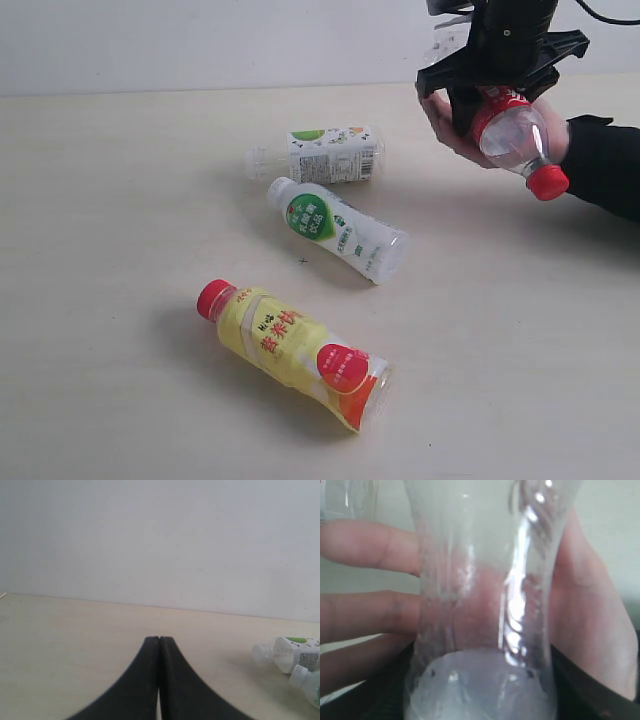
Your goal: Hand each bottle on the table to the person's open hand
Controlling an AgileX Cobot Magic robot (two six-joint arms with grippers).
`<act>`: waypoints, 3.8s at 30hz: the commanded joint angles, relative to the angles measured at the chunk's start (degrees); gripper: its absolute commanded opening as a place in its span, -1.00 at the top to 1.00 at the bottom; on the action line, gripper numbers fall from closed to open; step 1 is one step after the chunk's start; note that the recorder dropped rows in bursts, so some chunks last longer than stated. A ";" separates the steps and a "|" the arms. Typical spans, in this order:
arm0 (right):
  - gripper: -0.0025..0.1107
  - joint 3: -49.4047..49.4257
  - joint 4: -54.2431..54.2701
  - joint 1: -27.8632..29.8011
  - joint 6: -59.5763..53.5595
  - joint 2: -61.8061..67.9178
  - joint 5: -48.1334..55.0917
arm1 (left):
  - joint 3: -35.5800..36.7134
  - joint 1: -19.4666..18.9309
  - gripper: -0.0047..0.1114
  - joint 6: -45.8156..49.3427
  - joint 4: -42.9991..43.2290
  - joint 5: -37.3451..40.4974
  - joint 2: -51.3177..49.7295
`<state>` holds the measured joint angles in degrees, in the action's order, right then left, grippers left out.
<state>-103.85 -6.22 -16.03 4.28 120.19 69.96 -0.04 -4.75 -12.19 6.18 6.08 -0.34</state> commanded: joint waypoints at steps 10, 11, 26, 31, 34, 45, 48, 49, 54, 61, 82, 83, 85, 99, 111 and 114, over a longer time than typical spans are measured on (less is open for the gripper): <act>-0.23 -0.49 -0.29 0.21 0.25 0.14 0.00 | 0.04 0.16 0.92 0.05 0.08 -0.39 0.34; -0.26 -0.49 -0.29 0.21 0.25 0.14 0.00 | 0.04 0.16 0.92 0.05 0.08 -0.39 0.34; -0.36 -0.49 -0.40 0.21 0.25 0.14 0.00 | 0.04 0.16 0.92 0.05 0.08 -0.39 0.34; -0.36 -0.49 -0.40 0.10 0.25 0.14 0.00 | 0.04 0.16 0.92 0.05 0.08 -0.39 0.34; -0.38 -0.49 -1.19 0.10 0.25 0.14 0.00 | 0.04 0.16 0.92 0.05 0.08 -0.39 0.34; -0.54 -0.49 -2.66 0.10 0.25 0.14 0.00 | 0.04 0.16 0.92 0.05 0.08 -0.39 0.34; -0.54 -0.49 -2.90 0.10 0.25 0.03 0.00 | 0.04 0.16 0.92 0.05 0.08 -0.39 0.34; -0.54 -0.49 -2.90 0.10 0.25 -0.07 0.00 | 0.04 0.16 0.92 0.05 0.08 -0.39 0.34; -0.54 -0.49 -2.90 0.10 0.25 -1.88 0.00 | 0.04 0.16 0.92 0.05 0.08 -0.39 0.34; -0.54 -0.49 -2.78 0.10 -0.43 -3.74 0.00 | 0.04 0.16 0.92 0.05 0.08 -0.39 0.34; 0.93 6.11 -0.85 0.10 -2.82 -27.80 -0.15 | 0.04 0.16 0.92 0.05 0.08 -0.39 0.34; 0.93 8.88 -0.85 0.10 -3.47 -30.32 -2.61 | 0.04 0.16 0.92 0.05 0.08 -0.39 0.34; 0.93 14.95 -0.36 0.10 -4.86 -35.40 -6.68 | 0.04 0.16 0.92 0.05 0.08 -0.39 0.34; 0.93 63.63 5.26 0.10 -13.33 -79.62 -41.42 | 0.04 0.16 0.92 0.05 0.08 -0.39 0.34; 0.93 77.79 6.22 0.10 -13.33 -100.69 -46.69 | 0.04 0.16 0.92 0.05 0.08 -0.39 0.34; 0.93 79.42 6.22 0.10 -13.21 -103.67 -47.68 | 0.04 0.16 0.92 0.05 0.08 -0.39 0.34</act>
<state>-25.72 0.00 -16.03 -8.49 18.98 24.58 -0.04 -4.75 -12.19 6.18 6.08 -0.34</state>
